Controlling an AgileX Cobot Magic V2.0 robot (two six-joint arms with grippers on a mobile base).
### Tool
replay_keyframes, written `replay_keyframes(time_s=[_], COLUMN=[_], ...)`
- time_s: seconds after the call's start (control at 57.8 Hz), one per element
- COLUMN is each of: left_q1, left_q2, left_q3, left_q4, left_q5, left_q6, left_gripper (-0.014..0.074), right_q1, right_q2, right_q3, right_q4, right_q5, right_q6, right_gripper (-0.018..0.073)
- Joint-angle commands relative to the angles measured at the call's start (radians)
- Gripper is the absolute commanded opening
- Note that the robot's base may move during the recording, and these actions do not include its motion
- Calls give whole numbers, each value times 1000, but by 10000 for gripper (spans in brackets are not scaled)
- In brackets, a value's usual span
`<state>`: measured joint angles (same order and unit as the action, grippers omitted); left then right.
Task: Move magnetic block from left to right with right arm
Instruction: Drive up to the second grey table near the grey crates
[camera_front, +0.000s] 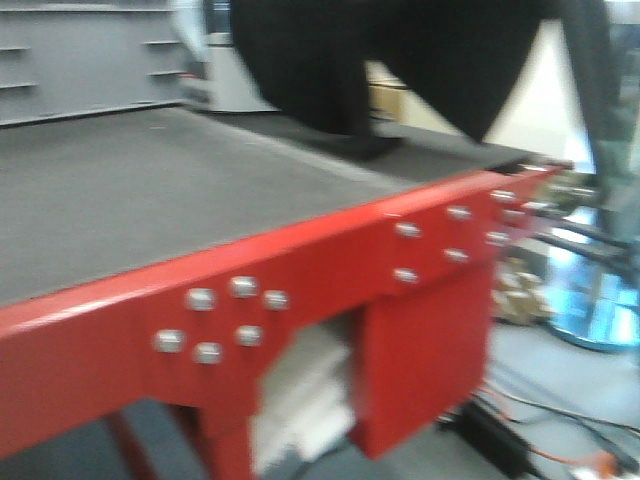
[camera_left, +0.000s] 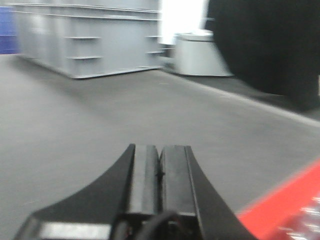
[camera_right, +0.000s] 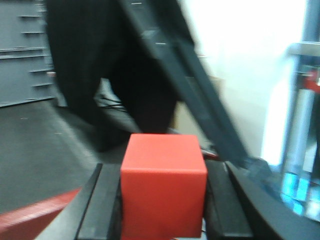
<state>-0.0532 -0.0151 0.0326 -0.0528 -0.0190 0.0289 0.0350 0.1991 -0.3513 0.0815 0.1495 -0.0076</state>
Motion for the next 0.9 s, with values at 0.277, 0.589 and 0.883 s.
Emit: replay_keyframes(time_s=[0.277,0.589,0.883], left_q1=[0,0,0], left_q2=[-8,-8,-8], left_q3=[9,9,9], left_q4=[-5,-5,-5], left_q5=[-87,-87,-87], left_q6=[-6,-6,-6], left_gripper=[-117,-117,-117], right_q1=[-8,-8,-8], right_q2=[10,10,10], right_q3=[-29,-29,-29], right_q4=[-4,-4,-4], right_q5=[-88,-88,-88], right_q6=[-11,-11,-11], right_gripper=[302,302,302])
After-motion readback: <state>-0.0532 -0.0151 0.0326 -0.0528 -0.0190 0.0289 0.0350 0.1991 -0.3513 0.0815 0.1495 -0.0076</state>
